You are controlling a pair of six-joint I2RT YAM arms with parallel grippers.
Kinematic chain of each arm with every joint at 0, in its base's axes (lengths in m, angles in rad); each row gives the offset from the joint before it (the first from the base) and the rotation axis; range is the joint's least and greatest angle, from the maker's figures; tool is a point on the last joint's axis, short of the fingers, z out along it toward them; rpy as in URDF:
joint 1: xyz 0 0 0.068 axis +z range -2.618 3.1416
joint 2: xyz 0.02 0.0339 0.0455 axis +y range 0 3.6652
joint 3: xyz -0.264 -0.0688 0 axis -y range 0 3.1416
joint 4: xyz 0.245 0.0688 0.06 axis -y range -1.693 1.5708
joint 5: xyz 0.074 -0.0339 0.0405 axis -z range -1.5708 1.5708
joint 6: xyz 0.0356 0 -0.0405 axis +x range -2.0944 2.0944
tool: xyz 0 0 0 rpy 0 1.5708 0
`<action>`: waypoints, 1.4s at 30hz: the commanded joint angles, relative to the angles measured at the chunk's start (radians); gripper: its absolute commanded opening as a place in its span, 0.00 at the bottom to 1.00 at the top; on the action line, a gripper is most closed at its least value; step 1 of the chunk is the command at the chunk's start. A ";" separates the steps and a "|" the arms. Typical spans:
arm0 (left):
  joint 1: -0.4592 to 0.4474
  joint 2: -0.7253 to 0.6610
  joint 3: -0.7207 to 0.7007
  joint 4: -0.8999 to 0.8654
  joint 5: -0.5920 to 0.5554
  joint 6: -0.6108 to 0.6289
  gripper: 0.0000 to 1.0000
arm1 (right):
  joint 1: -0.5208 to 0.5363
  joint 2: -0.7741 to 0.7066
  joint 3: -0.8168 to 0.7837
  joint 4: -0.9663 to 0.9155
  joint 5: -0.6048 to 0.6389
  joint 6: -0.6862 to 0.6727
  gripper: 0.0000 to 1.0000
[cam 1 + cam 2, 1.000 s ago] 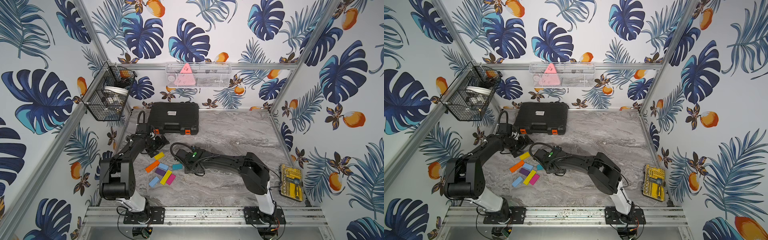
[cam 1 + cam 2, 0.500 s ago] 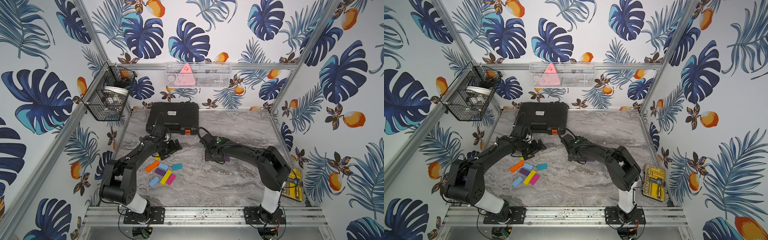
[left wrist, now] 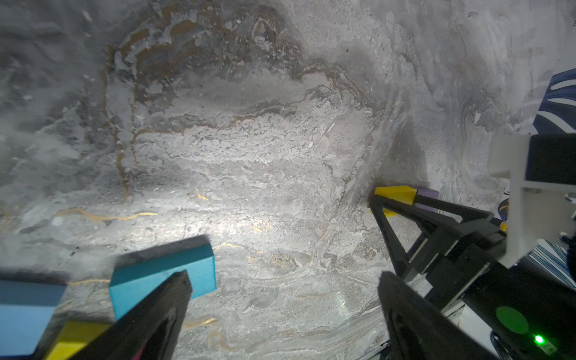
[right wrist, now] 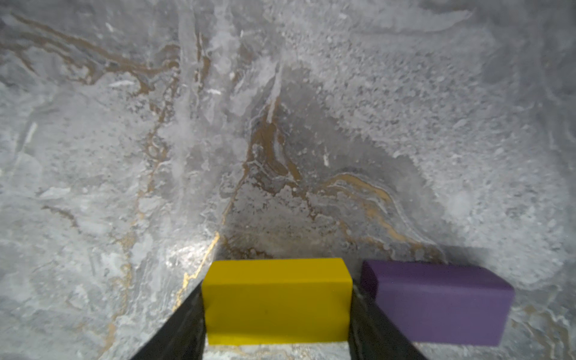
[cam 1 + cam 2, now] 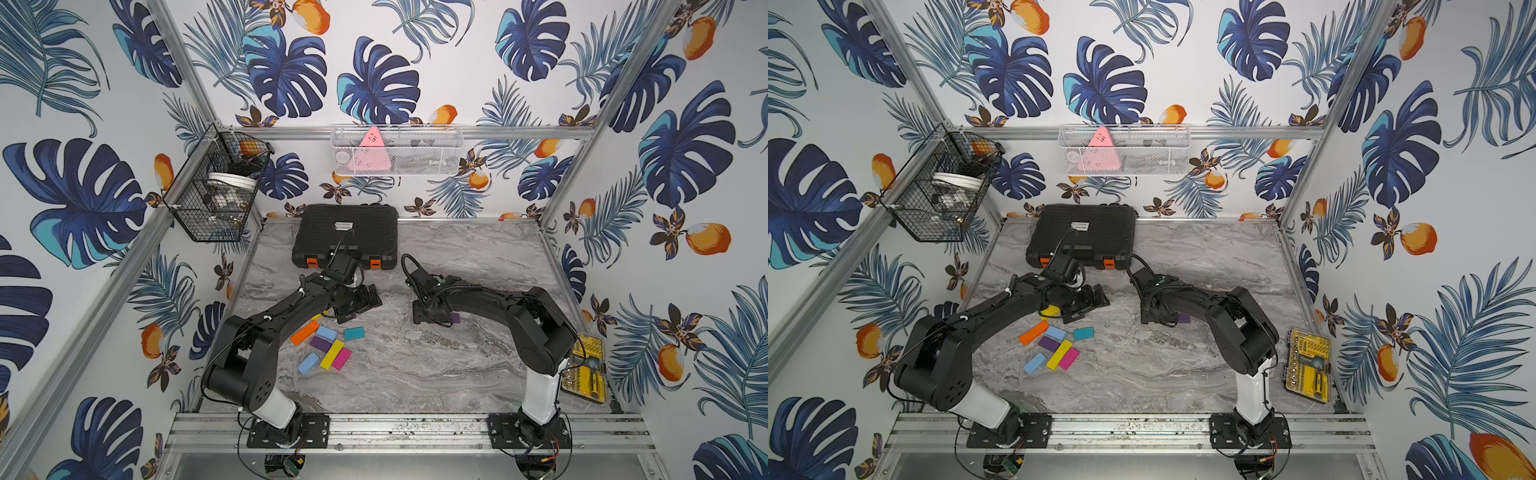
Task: Assemble the letter c with building blocks
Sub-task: Place the building block at the center of the board, then assemble the building block at the center of the board.
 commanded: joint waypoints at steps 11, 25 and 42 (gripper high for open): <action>-0.033 0.001 0.008 0.009 -0.032 -0.030 0.99 | 0.000 -0.035 0.024 -0.004 -0.059 -0.007 0.84; -0.141 0.072 0.017 0.089 0.007 -0.062 0.99 | -0.199 -0.260 -0.110 0.000 -0.169 0.061 0.86; -0.319 0.320 0.165 0.249 0.016 -0.175 0.99 | -0.486 -0.349 -0.359 0.200 -0.492 0.110 0.71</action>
